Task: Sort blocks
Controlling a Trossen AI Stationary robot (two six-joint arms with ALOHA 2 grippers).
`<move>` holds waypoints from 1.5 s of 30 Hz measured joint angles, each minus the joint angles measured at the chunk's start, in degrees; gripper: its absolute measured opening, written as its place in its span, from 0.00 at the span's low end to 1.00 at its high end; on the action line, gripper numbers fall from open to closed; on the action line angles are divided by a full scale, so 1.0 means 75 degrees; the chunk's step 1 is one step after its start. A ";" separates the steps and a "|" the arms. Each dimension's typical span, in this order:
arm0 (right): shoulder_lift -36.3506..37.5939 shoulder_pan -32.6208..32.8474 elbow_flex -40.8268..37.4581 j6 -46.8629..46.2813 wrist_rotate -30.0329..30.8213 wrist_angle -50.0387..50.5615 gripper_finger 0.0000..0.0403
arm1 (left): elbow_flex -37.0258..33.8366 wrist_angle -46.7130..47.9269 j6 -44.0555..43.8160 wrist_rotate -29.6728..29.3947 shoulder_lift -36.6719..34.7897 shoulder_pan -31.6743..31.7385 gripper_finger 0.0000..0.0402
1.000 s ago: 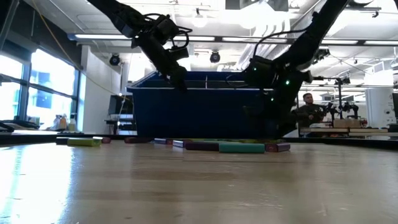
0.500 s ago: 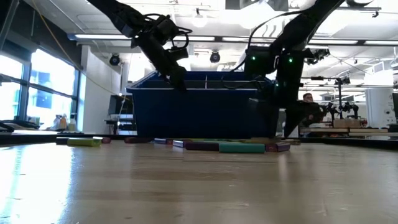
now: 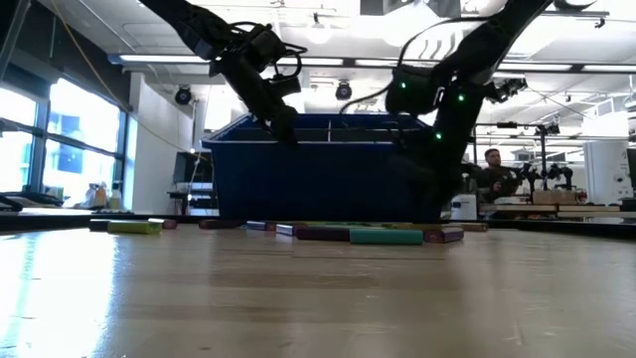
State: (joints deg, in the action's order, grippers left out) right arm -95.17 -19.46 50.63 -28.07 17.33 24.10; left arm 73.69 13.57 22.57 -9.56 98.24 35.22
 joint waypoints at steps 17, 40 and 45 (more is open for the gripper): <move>-0.0908 -0.0103 0.0038 0.0955 -0.0902 0.0000 0.56 | 0.0000 -0.0010 -0.0140 0.0001 0.0000 0.0000 0.41; -0.0924 -0.0099 0.0035 -0.0150 -0.1196 -0.0111 0.22 | 0.0000 0.0008 -0.0189 0.0003 0.0000 0.0000 0.41; -0.0768 0.0007 0.0565 -0.0223 -0.1408 0.0518 0.22 | 0.0000 0.0028 -0.0189 0.0003 -0.0001 0.0000 0.41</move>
State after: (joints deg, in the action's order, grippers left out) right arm -100.93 -19.41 54.87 -29.75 6.77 27.98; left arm 73.69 13.78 21.15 -9.54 98.23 35.22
